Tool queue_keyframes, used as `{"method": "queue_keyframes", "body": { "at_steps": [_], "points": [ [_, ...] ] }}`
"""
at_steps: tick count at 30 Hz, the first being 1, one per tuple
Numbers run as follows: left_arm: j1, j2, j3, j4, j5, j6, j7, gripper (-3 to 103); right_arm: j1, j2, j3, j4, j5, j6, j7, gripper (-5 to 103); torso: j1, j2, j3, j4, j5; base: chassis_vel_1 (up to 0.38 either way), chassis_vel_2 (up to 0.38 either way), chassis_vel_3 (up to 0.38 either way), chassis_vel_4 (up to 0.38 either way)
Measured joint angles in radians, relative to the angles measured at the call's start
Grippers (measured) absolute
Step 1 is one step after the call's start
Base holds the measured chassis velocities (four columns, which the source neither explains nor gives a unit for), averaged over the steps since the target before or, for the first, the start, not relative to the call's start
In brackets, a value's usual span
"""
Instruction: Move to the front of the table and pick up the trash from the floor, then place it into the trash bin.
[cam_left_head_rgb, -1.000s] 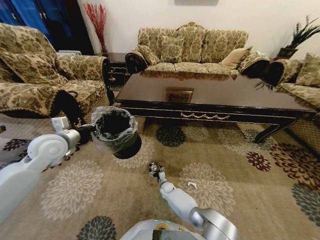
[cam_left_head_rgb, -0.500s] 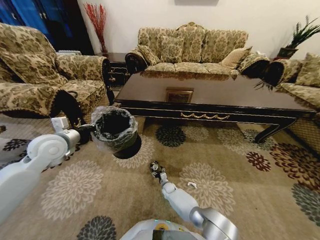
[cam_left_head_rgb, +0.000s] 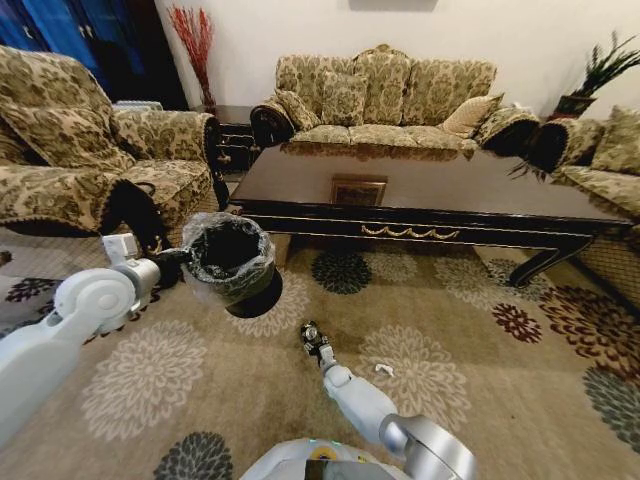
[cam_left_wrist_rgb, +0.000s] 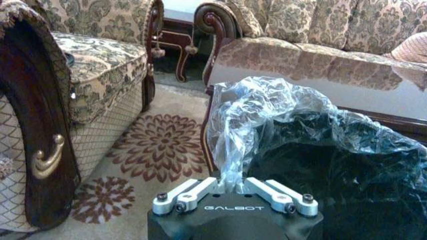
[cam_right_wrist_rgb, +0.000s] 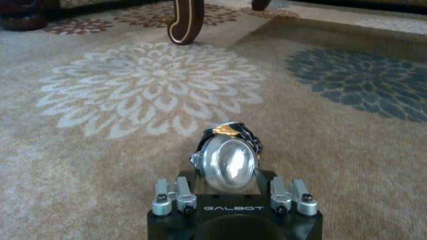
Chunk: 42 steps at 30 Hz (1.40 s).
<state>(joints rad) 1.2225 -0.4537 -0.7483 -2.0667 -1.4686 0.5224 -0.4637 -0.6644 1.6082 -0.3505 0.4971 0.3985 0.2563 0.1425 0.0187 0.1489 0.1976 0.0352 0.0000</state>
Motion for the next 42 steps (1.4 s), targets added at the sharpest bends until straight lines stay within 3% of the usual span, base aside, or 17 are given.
{"method": "queue_keyframes", "body": {
  "at_steps": [6, 8, 10, 14, 18, 25, 29, 34, 36, 37, 39, 40, 42],
  "points": [
    [-0.002, 0.001, 0.003, 0.004, 0.002, 0.000, 0.000, 4, 0.000, 0.000, -0.002, 0.003, 0.001, 0.001, -0.003, 56, 0.000, 0.000, 0.000, 0.0000, 0.0000, 0.000, 0.000, 0.000, 0.000],
    [-0.003, 0.001, 0.005, 0.005, 0.003, 0.000, 0.000, 4, 0.000, 0.000, -0.002, 0.004, 0.002, 0.002, -0.003, 48, 0.000, 0.000, 0.000, 0.0000, 0.0000, 0.000, 0.000, 0.000, 0.000],
    [-0.004, 0.001, 0.005, 0.005, 0.003, 0.000, 0.000, 4, 0.000, 0.000, -0.002, 0.004, 0.002, 0.002, -0.003, 48, 0.000, 0.000, 0.000, 0.0000, 0.0000, 0.000, 0.000, 0.000, 0.000],
    [-0.009, 0.001, 0.013, 0.009, 0.004, 0.000, 0.000, 4, 0.001, 0.000, -0.003, 0.008, 0.003, 0.003, -0.004, 34, 0.000, 0.000, 0.000, 0.0000, 0.0000, 0.000, 0.000, 0.000, 0.000],
    [-0.014, 0.000, 0.021, 0.010, 0.006, -0.001, 0.001, 4, 0.001, 0.000, -0.003, 0.008, 0.002, 0.003, -0.002, 30, 0.000, 0.000, 0.000, 0.0000, 0.0000, 0.000, 0.000, 0.000, 0.000],
    [-0.018, 0.000, 0.025, 0.014, 0.007, -0.002, 0.001, 4, 0.004, 0.000, -0.002, 0.001, 0.001, 0.003, -0.002, 61, 0.000, 0.000, 0.000, 0.0000, 0.0000, 0.000, 0.000, 0.000, 0.000],
    [-0.017, 0.000, 0.024, 0.014, 0.008, -0.002, 0.001, 4, 0.006, 0.000, 0.000, -0.003, -0.002, 0.003, -0.006, 65, 0.000, 0.000, 0.000, 0.0000, 0.0000, 0.000, 0.000, 0.000, 0.000],
    [-0.017, 0.000, 0.024, 0.014, 0.008, -0.003, 0.001, 4, 0.006, 0.000, 0.000, -0.003, -0.003, 0.004, -0.010, 50, 0.000, 0.000, 0.000, 0.0000, 0.0000, 0.000, 0.000, 0.000, 0.000],
    [-0.017, 0.000, 0.024, 0.014, 0.009, -0.003, 0.001, 4, 0.005, 0.000, 0.000, -0.003, -0.003, 0.005, -0.011, 50, 0.000, 0.000, 0.000, 0.0000, 0.0000, 0.000, 0.000, 0.000, 0.000],
    [-0.017, 0.000, 0.024, 0.014, 0.010, -0.003, 0.001, 4, 0.005, 0.000, 0.001, -0.002, -0.003, 0.006, -0.011, 41, 0.000, 0.000, 0.000, 0.0000, 0.0000, 0.000, 0.000, 0.000, 0.000],
    [-0.017, -0.001, 0.024, 0.014, 0.010, -0.003, 0.001, 4, 0.005, 0.000, 0.001, -0.001, -0.003, 0.006, -0.011, 41, 0.000, 0.000, 0.000, 0.0000, 0.0000, 0.000, 0.000, 0.000, 0.000],
    [-0.017, -0.001, 0.024, 0.014, 0.011, -0.004, 0.001, 4, 0.004, 0.000, 0.002, 0.000, -0.003, 0.007, -0.011, 33, 0.000, 0.000, 0.000, 0.0000, 0.0000, 0.000, 0.000, 0.000, 0.000],
    [-0.016, -0.003, 0.024, 0.014, 0.011, -0.004, 0.001, 4, 0.004, 0.000, 0.002, 0.002, -0.004, 0.008, -0.011, 30, 0.000, 0.000, 0.000, 0.0000, 0.0000, 0.000, 0.000, 0.000, 0.000]
  ]
}}
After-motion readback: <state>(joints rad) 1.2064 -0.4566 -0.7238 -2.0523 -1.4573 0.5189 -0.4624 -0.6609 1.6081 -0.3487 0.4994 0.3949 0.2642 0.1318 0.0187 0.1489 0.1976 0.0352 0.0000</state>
